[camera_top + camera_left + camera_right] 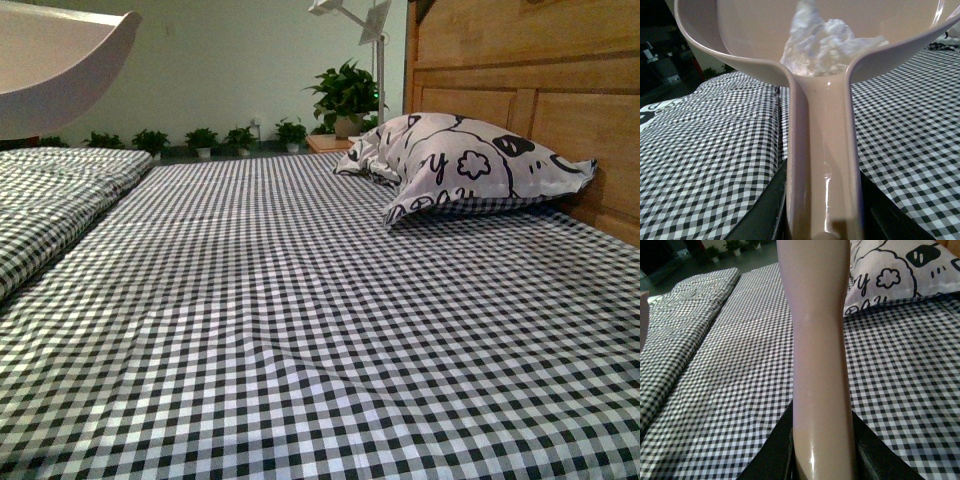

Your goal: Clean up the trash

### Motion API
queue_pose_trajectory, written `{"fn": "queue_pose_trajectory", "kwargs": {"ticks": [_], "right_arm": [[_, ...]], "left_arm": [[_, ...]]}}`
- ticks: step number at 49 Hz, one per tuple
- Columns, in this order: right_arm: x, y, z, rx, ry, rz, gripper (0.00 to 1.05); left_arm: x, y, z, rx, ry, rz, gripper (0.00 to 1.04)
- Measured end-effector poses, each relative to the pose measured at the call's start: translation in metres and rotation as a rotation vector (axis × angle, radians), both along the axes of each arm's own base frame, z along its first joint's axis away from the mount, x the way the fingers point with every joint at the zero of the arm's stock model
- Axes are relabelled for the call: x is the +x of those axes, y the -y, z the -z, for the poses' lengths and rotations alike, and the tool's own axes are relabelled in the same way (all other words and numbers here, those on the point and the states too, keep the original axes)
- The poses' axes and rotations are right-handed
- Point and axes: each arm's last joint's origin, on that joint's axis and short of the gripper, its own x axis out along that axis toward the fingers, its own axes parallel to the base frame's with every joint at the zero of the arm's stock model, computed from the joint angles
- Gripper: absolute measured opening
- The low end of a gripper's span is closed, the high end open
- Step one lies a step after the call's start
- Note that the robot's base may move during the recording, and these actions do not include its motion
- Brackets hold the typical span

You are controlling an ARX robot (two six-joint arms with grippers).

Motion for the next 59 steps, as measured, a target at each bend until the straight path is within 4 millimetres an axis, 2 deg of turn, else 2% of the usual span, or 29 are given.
{"fn": "queue_pose_trajectory", "kwargs": {"ticks": [10,17,32,40,59], "right_arm": [[-0.022,0.009,-0.003,0.000,0.037,0.012,0.20],[-0.034,0.012,0.001,0.013,0.041,0.004,0.20],[-0.051,0.010,-0.001,0.033,0.039,-0.047,0.20],[-0.060,0.012,-0.003,0.057,0.043,-0.052,0.20],[-0.072,0.013,-0.008,0.071,0.077,-0.046,0.20]], "left_arm": [[-0.020,0.004,-0.005,-0.115,0.015,-0.031,0.27],[-0.042,0.008,-0.005,-0.192,0.013,-0.059,0.27],[-0.070,0.031,-0.008,-0.217,-0.001,-0.025,0.27],[-0.079,0.033,-0.011,-0.220,0.009,-0.054,0.27],[-0.083,0.032,-0.006,-0.221,0.012,-0.065,0.27]]}}
